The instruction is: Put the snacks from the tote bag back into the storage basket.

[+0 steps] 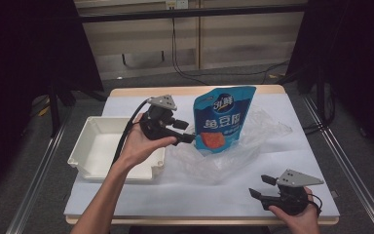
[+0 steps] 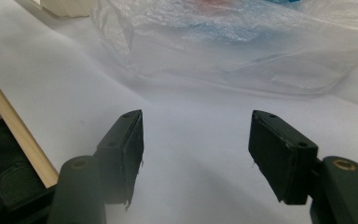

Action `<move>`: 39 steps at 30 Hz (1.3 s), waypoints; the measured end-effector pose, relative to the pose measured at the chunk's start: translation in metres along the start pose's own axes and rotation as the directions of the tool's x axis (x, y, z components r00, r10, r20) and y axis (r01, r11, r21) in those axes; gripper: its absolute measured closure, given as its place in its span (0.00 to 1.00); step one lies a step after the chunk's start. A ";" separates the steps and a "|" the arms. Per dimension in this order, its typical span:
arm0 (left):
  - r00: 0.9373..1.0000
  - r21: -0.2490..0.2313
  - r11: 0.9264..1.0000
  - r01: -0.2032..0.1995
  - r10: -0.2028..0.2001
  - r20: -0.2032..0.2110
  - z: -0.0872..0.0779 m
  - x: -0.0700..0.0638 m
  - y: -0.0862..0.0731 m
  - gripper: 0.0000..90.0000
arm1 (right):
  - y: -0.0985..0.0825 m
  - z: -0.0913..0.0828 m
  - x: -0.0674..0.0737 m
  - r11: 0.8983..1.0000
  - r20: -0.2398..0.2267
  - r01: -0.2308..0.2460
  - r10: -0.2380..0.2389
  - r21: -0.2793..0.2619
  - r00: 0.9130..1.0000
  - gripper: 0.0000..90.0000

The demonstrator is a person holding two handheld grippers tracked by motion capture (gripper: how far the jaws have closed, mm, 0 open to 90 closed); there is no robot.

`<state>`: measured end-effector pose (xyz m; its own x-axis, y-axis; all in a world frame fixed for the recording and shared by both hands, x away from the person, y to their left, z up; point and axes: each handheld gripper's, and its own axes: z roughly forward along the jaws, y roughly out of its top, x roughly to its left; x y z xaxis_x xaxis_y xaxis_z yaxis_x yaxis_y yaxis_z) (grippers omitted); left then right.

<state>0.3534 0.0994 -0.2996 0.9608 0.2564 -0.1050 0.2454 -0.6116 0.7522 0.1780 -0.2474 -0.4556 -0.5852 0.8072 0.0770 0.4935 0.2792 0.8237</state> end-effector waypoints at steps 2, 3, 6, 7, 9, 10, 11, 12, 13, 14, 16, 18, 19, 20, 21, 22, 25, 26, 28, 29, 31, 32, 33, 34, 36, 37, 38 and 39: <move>1.000 0.026 0.999 -0.019 0.020 -0.017 -0.003 0.001 0.010 0.56 | -0.001 0.000 0.000 1.000 -0.006 0.001 -0.001 0.006 1.000 0.40; 0.999 0.032 0.999 -0.024 0.025 -0.025 -0.004 0.001 0.014 0.57 | -0.001 0.001 0.000 1.000 -0.007 0.001 -0.001 0.014 1.000 0.40; 0.999 0.044 0.998 -0.036 0.038 -0.031 -0.006 0.005 0.025 0.59 | -0.001 0.002 -0.001 1.000 -0.013 0.005 -0.005 0.018 1.000 0.40; 0.998 0.056 0.998 -0.034 0.037 -0.043 -0.006 0.007 0.029 0.60 | 0.000 0.003 -0.001 1.000 -0.014 0.006 -0.006 0.020 1.000 0.40; 0.998 0.068 0.997 -0.038 0.041 -0.038 -0.007 0.011 0.037 0.60 | 0.000 0.003 0.000 1.000 -0.017 0.007 -0.007 0.018 1.000 0.40; 0.998 0.078 0.996 -0.042 0.046 -0.038 -0.007 0.012 0.040 0.60 | 0.000 0.002 0.000 1.000 -0.018 0.007 -0.006 0.015 1.000 0.40; 0.997 0.086 0.995 -0.046 0.050 -0.050 -0.007 0.013 0.044 0.60 | 0.000 0.002 0.001 1.000 -0.020 0.005 -0.005 0.012 1.000 0.39; 0.997 0.091 0.995 -0.043 0.049 -0.057 -0.007 0.013 0.049 0.60 | 0.000 0.002 0.000 1.000 -0.023 0.009 -0.009 0.007 1.000 0.39; 0.997 0.100 0.994 -0.045 0.052 -0.059 -0.006 0.014 0.053 0.60 | 0.000 0.002 0.001 1.000 -0.023 0.007 -0.006 0.007 1.000 0.39; 0.996 0.116 0.992 -0.048 0.056 -0.072 -0.006 0.014 0.059 0.60 | 0.000 0.002 0.000 1.000 -0.024 0.010 -0.009 0.004 1.000 0.39; 0.995 0.145 0.988 -0.054 0.066 -0.076 -0.004 0.015 0.068 0.64 | 0.000 0.002 0.001 1.000 -0.030 0.009 -0.009 0.008 1.000 0.39; 0.993 0.180 0.982 -0.048 0.066 -0.098 -0.001 0.016 0.078 0.68 | 0.000 0.003 0.000 1.000 -0.028 0.012 -0.012 0.012 1.000 0.39; 0.993 0.198 0.979 -0.053 0.073 -0.095 0.001 0.015 0.082 0.69 | 0.000 0.003 0.000 1.000 -0.030 0.011 -0.010 0.013 1.000 0.39; 0.993 0.198 0.979 -0.053 0.073 -0.095 0.001 0.015 0.082 0.69 | 0.000 0.003 0.000 1.000 -0.030 0.011 -0.010 0.013 1.000 0.39; 0.991 0.217 0.974 -0.065 0.088 -0.099 0.003 0.016 0.089 0.69 | 0.000 0.004 0.000 1.000 -0.030 0.007 -0.007 0.014 1.000 0.39; 0.989 0.228 0.971 -0.067 0.095 -0.114 0.004 0.016 0.093 0.70 | 0.000 0.004 -0.001 1.000 -0.034 0.012 -0.012 0.013 0.999 0.39; 0.991 0.210 0.976 -0.050 0.075 -0.113 0.001 0.019 0.104 0.68 | 0.000 0.004 0.001 1.000 -0.038 0.021 -0.021 0.015 0.999 0.39; 0.991 0.210 0.976 -0.050 0.075 -0.113 0.001 0.019 0.104 0.68 | 0.000 0.004 0.001 1.000 -0.037 0.025 -0.025 0.014 0.999 0.39; 0.990 0.210 0.976 -0.058 0.084 -0.114 -0.003 0.020 0.109 0.67 | 0.000 0.004 0.001 1.000 -0.040 0.026 -0.025 0.014 0.999 0.39; 0.990 0.198 0.979 -0.052 0.077 -0.119 -0.004 0.020 0.111 0.67 | 0.000 0.004 0.001 1.000 -0.041 0.024 -0.023 0.013 0.999 0.39; 0.988 0.200 0.978 -0.057 0.084 -0.127 -0.007 0.021 0.115 0.67 | 0.000 0.004 0.000 1.000 -0.046 0.022 -0.021 0.014 0.999 0.39; 0.987 0.207 0.976 -0.065 0.093 -0.130 -0.007 0.023 0.119 0.68 | 0.000 0.004 0.001 1.000 -0.044 0.019 -0.018 0.014 0.999 0.39; 0.987 0.207 0.976 -0.065 0.093 -0.130 -0.007 0.023 0.119 0.68 | 0.000 0.004 0.000 1.000 -0.045 0.022 -0.022 0.013 0.999 0.38; 0.988 0.197 0.979 -0.056 0.083 -0.127 -0.007 0.024 0.120 0.68 | 0.000 0.004 0.000 1.000 -0.045 0.022 -0.022 0.013 0.999 0.38; 0.990 0.230 0.971 -0.067 0.094 -0.107 -0.003 0.029 0.126 0.71 | 0.001 0.005 0.001 1.000 -0.046 0.019 -0.019 0.016 0.999 0.38; 0.992 0.266 0.962 -0.058 0.086 -0.096 0.002 0.031 0.131 0.71 | 0.001 0.005 0.001 1.000 -0.049 0.026 -0.025 0.015 0.998 0.38; 0.992 0.266 0.962 -0.058 0.086 -0.096 0.002 0.031 0.131 0.72 | 0.001 0.005 0.001 1.000 -0.049 0.026 -0.025 0.015 0.998 0.38; 0.991 0.287 0.956 -0.057 0.089 -0.097 0.007 0.033 0.133 0.72 | 0.001 0.005 0.000 1.000 -0.049 0.022 -0.021 0.018 0.999 0.38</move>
<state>0.4189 0.0211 -0.2075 0.9618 0.2727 0.0258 0.2165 -0.8146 0.5382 0.1815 -0.2440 -0.4580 -0.6267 0.7744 0.0869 0.4920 0.3067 0.8148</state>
